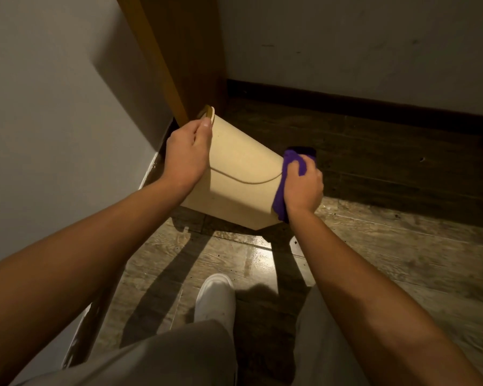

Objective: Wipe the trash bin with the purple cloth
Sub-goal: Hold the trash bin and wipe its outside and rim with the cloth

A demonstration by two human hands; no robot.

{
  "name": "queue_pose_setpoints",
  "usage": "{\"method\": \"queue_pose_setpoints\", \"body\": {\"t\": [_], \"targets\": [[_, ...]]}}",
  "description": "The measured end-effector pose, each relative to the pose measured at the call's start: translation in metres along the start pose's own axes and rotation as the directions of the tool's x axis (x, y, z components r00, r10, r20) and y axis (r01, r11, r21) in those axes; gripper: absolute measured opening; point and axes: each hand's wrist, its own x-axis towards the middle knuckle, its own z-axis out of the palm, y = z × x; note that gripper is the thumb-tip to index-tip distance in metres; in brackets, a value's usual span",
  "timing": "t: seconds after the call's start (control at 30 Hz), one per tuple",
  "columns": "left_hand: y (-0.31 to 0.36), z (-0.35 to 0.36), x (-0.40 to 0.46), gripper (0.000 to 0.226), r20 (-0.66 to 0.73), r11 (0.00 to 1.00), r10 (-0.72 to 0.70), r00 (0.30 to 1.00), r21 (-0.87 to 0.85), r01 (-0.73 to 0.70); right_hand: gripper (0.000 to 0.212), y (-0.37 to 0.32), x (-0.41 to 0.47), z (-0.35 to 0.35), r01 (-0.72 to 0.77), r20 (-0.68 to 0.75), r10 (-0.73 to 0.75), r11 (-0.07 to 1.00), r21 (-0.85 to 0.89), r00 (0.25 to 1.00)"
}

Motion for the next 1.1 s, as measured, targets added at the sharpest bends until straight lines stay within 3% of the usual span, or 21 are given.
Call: {"method": "queue_pose_setpoints", "body": {"t": [0.1,0.2,0.33,0.47,0.63,0.83,0.9,0.97,1.1], "targets": [[0.009,0.002,0.004,0.032,0.035,0.998,-0.056,0.998,-0.019,0.057,0.045,0.023,0.007,-0.007,-0.112,-0.012,0.113,0.993,0.040,0.994],[0.018,0.001,0.010,0.029,0.202,0.995,-0.086,0.976,-0.040,0.096,0.043,0.033,0.010,-0.011,-0.250,-0.030,0.257,0.957,0.144,0.966],[0.009,-0.017,-0.002,0.034,0.471,0.999,0.025,0.882,0.025,-0.041,0.042,0.037,0.006,-0.015,-0.380,-0.016,0.395,0.893,0.240,0.919],[-0.009,-0.015,-0.021,0.036,0.368,0.991,0.048,0.928,0.099,-0.090,0.041,0.015,-0.002,-0.012,-0.233,-0.027,0.246,0.943,0.239,0.969],[-0.001,0.005,-0.026,0.037,0.196,0.989,0.087,0.977,0.103,-0.109,0.033,-0.026,-0.044,0.000,-0.046,0.124,-0.002,0.920,0.389,0.992],[0.000,0.004,-0.022,0.051,0.167,0.992,0.090,0.982,0.071,-0.103,0.043,-0.063,-0.092,0.023,0.287,0.121,-0.368,0.859,0.425,0.922],[-0.001,0.005,-0.020,0.054,0.160,0.997,0.068,0.985,0.029,-0.074,0.046,-0.072,-0.102,0.031,0.376,0.083,-0.430,0.855,0.356,0.899],[-0.004,0.006,-0.022,0.053,0.141,0.999,0.054,0.989,-0.011,-0.053,0.047,-0.075,-0.108,0.039,0.457,0.024,-0.468,0.873,0.170,0.884],[-0.014,0.007,-0.023,0.048,0.056,1.000,0.006,0.998,0.009,-0.007,0.046,-0.064,-0.093,0.047,0.438,-0.016,-0.438,0.899,-0.013,0.899]]}}
